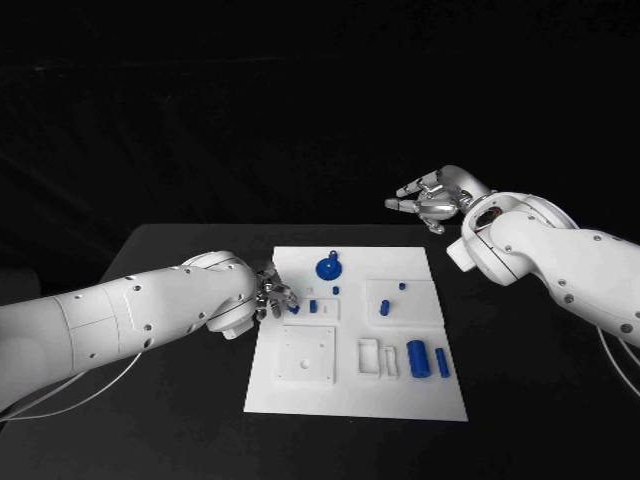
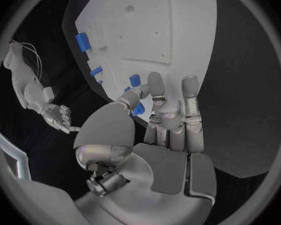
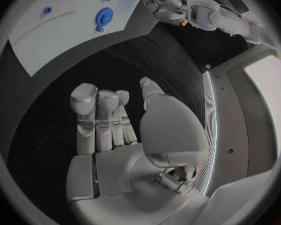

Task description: Assemble the parts on the task board

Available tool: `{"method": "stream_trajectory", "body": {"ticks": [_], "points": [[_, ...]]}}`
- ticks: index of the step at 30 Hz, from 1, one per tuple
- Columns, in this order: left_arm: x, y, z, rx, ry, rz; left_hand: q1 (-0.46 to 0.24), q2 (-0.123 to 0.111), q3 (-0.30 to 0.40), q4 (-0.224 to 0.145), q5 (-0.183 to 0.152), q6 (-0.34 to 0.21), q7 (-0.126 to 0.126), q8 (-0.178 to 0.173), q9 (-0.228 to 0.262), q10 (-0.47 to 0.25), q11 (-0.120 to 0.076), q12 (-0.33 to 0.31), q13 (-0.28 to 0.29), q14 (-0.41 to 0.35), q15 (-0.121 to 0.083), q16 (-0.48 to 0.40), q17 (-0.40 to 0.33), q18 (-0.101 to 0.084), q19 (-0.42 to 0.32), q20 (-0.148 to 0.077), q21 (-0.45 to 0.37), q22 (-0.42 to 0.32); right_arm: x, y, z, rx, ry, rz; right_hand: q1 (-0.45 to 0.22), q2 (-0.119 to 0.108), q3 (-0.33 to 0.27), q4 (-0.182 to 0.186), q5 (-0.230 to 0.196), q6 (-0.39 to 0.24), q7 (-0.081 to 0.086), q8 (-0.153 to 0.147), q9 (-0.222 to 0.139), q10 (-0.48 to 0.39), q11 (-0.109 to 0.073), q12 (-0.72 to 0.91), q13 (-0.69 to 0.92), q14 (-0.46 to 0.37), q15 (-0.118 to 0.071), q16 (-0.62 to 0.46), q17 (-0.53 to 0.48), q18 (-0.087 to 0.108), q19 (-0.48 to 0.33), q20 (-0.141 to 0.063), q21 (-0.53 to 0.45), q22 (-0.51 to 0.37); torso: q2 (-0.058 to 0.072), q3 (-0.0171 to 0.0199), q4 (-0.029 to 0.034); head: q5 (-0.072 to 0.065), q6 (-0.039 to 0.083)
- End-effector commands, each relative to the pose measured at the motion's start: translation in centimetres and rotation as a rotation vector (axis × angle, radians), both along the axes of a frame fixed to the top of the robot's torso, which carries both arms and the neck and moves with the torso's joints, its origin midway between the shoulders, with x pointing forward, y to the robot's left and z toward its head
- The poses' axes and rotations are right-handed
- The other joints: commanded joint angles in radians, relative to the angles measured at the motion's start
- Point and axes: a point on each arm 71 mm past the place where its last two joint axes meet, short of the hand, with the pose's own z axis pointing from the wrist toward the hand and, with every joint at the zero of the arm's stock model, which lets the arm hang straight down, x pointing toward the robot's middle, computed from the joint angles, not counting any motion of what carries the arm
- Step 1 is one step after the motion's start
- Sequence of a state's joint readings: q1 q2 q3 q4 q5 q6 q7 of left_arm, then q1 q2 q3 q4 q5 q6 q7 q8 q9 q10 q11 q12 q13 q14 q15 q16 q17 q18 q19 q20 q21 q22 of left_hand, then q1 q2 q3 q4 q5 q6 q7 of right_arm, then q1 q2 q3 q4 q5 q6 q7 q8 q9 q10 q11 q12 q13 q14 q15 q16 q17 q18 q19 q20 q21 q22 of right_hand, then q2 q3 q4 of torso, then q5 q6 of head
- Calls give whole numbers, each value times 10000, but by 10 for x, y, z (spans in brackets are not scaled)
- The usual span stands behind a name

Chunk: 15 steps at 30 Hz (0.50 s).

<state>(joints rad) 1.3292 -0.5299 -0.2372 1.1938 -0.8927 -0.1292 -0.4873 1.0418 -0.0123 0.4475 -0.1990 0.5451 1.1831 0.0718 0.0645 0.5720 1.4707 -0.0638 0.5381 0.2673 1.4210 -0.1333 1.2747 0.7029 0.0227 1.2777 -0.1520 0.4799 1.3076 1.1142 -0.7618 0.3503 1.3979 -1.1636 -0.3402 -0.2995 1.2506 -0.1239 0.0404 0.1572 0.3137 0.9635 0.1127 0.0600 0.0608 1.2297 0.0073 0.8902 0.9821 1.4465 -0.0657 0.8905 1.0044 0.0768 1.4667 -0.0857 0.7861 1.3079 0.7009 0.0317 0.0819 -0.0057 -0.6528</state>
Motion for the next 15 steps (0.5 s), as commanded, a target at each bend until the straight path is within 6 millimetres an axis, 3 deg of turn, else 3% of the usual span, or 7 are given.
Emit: {"method": "stream_trajectory", "body": {"ticks": [1, 15], "points": [[-2, -2, -4, 126, 165, -165, 95, 100, -27, -44, -50, 1536, -930, 28, 1262, 450, -116, -1, -13, 30, -25, -58, -15, 66, -13, 46, 27, 187, -1, 2, 0, -35, 15, 161, -52, 73, -33, -1, 67, 91, 0, 16, 14, 23, -61, 40, 9, 55, -46, 65, 11, 139, 243, -26, 40, 947, 8, -3, 4, 6, 16], [-6, 4, 2, -774, -998, 514, 105, 70, -7, -64, 37, 1624, -954, 39, 1252, 456, -134, 128, 24, 56, -26, 7, 116, 101, 24, 61, 42, 190, -1, 0, 0, -45, 14, 125, -52, 73, -33, -1, 67, 91, 0, 16, 14, 23, -61, 40, 9, 55, -46, 65, 11, 139, 243, -26, 40, 947, 10, 5, 7, 10, -17]]}}
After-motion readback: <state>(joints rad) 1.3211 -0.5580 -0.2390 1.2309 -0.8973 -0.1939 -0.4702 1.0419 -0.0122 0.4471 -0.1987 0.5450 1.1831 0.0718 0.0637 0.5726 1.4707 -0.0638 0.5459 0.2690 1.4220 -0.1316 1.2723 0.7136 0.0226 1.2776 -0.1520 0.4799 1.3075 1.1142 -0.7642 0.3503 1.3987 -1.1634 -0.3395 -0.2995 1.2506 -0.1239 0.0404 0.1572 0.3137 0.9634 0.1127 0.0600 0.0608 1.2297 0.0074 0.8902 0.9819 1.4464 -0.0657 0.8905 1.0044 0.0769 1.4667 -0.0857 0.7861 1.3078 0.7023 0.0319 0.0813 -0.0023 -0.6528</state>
